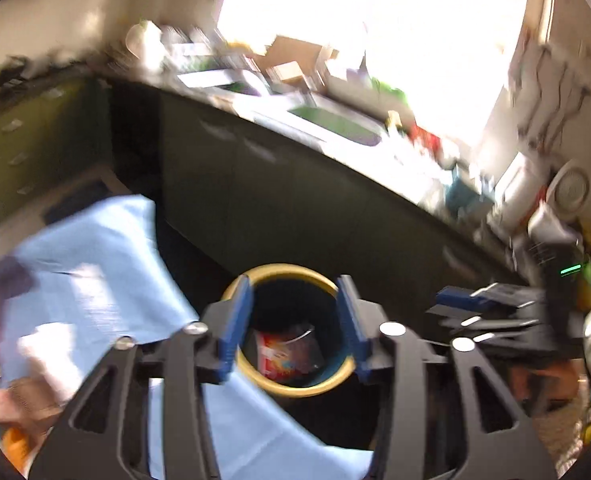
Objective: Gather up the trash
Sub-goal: 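Grasp the white tissue with the right gripper and lift it, then release the tissue into the bin with the right gripper, then grasp the water bottle with the left gripper and drop it into the bin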
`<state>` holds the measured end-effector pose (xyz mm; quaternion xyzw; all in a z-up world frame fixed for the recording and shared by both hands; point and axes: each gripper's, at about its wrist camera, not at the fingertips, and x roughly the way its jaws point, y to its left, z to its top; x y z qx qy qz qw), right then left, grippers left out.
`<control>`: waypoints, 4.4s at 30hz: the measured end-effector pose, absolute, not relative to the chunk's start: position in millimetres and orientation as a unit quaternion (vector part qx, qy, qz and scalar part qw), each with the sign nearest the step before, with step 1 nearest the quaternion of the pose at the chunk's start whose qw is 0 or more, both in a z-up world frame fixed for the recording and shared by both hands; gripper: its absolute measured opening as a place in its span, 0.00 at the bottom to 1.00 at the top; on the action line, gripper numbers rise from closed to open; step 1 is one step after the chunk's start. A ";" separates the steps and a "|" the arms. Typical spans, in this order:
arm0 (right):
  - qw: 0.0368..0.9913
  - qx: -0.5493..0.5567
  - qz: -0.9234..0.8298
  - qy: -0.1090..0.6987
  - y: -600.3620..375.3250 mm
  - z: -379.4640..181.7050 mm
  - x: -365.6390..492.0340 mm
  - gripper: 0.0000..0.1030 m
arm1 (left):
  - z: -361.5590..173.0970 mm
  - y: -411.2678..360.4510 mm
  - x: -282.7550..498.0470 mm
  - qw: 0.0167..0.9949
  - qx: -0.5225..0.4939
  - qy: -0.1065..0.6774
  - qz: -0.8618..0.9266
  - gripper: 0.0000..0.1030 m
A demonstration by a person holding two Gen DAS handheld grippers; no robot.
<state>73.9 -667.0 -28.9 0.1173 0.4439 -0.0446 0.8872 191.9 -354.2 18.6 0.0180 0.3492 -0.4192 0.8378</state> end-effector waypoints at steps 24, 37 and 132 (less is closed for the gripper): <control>0.797 0.029 0.144 0.585 -352.4 -132.3 365.7 0.42 | 19.9 -38.4 95.2 0.954 0.002 0.267 -0.137 0.87; 0.847 0.045 0.152 0.508 -408.2 -63.2 315.7 0.07 | 14.1 -39.5 94.7 0.952 0.014 0.269 -0.145 0.87; 0.874 0.069 -0.065 0.477 -640.6 -38.4 124.5 0.58 | -70.7 -356.4 201.9 0.690 0.248 0.498 -0.462 0.52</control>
